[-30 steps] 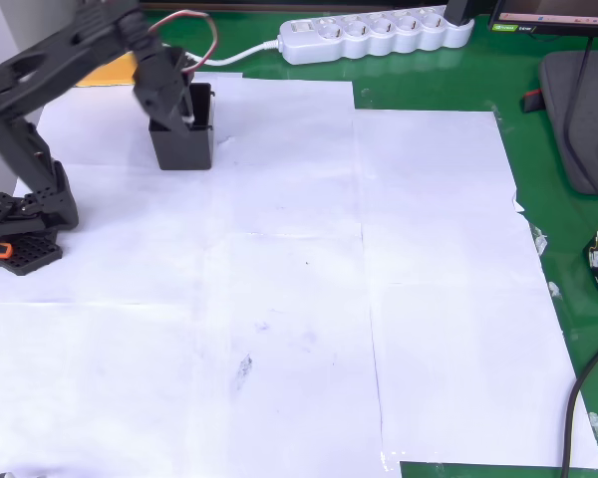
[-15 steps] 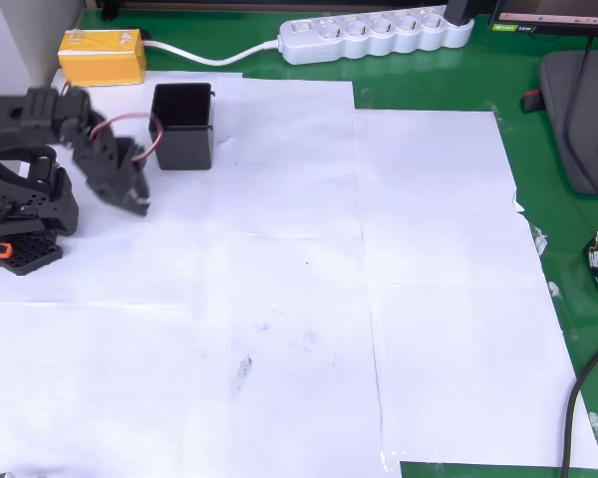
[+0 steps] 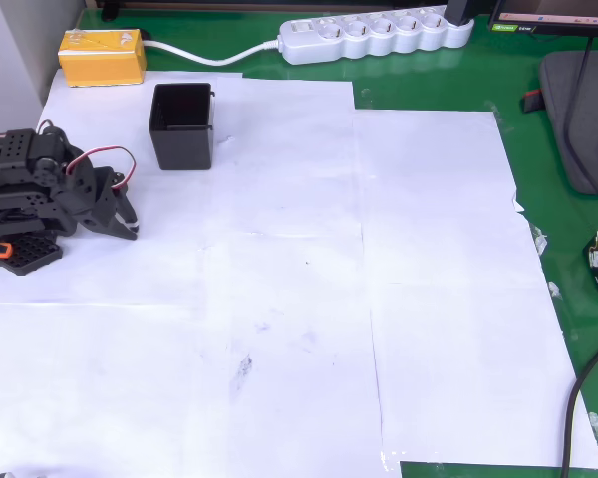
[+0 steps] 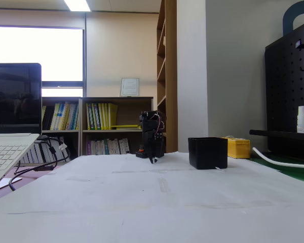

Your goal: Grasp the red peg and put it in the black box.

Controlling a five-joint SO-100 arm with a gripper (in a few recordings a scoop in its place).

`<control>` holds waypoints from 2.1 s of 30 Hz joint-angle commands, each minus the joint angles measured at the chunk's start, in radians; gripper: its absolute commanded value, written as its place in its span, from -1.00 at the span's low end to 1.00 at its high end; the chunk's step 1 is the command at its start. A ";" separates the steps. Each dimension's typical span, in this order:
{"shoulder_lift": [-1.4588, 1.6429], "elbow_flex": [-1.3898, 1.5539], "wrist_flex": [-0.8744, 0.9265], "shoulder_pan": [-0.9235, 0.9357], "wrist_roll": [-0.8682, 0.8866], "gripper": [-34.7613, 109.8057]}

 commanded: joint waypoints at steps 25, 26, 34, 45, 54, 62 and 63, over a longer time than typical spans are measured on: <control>-0.222 -0.091 0.189 -0.035 -0.100 -0.52; -0.222 -0.091 0.189 -0.035 -0.100 -0.52; -0.222 -0.091 0.189 -0.035 -0.100 -0.52; -0.222 -0.091 0.189 -0.035 -0.100 -0.52; -0.222 -0.091 0.189 -0.035 -0.100 -0.52; -0.222 -0.091 0.189 -0.035 -0.100 -0.52; -0.222 -0.091 0.189 -0.035 -0.100 -0.52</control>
